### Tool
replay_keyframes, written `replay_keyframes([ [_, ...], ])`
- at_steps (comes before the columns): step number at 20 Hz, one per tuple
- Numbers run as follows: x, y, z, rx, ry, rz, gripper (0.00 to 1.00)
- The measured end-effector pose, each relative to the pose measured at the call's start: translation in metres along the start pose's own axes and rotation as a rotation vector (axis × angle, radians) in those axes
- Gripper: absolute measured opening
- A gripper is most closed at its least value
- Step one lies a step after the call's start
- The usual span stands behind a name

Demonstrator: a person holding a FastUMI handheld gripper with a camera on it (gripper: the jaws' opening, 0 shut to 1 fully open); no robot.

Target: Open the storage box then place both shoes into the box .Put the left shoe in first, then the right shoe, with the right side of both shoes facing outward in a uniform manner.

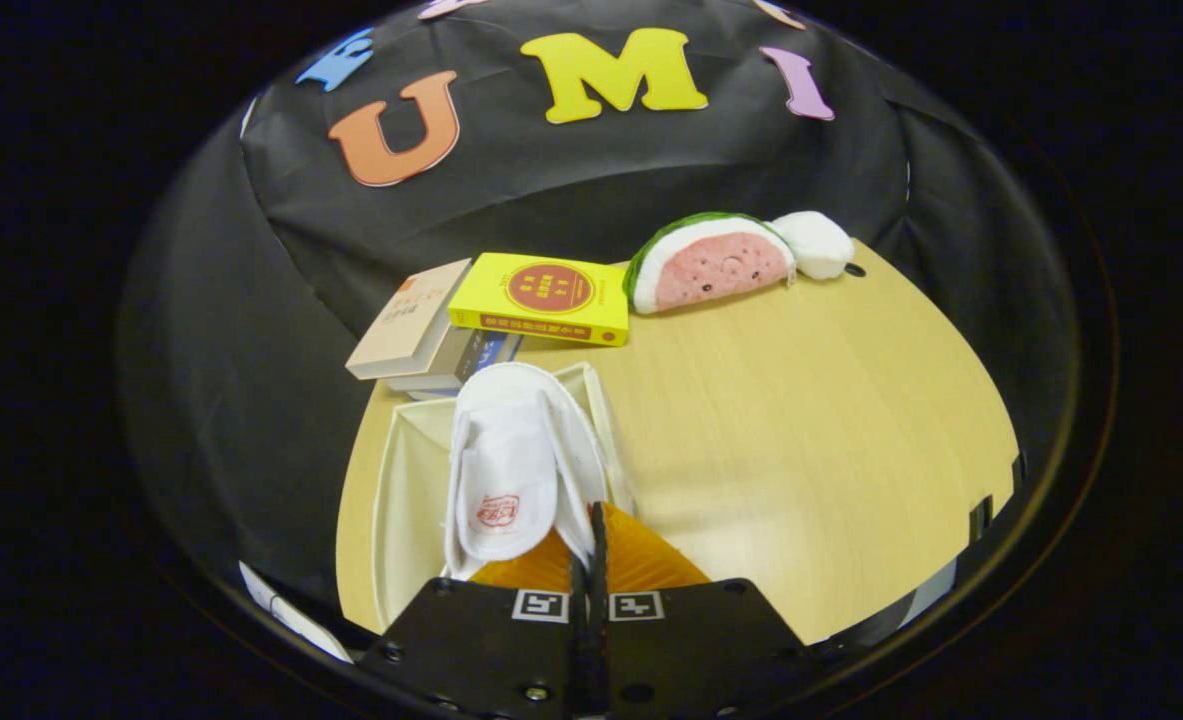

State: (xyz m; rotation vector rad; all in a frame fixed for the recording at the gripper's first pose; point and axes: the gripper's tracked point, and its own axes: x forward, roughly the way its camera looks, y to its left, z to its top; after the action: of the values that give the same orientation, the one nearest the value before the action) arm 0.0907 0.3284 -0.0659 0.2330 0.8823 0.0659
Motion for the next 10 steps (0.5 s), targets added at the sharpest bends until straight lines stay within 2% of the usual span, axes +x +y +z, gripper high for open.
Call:
replay_keyframes([
  [4,0.000,0.002,-0.002,0.058,0.000,0.007,0.00],
  [7,-0.002,0.003,-0.004,0.039,0.017,0.018,0.00],
  [9,-0.005,0.011,-0.004,0.032,0.033,0.063,0.08],
  [10,-0.007,0.017,-0.005,0.029,0.041,0.093,0.18],
])
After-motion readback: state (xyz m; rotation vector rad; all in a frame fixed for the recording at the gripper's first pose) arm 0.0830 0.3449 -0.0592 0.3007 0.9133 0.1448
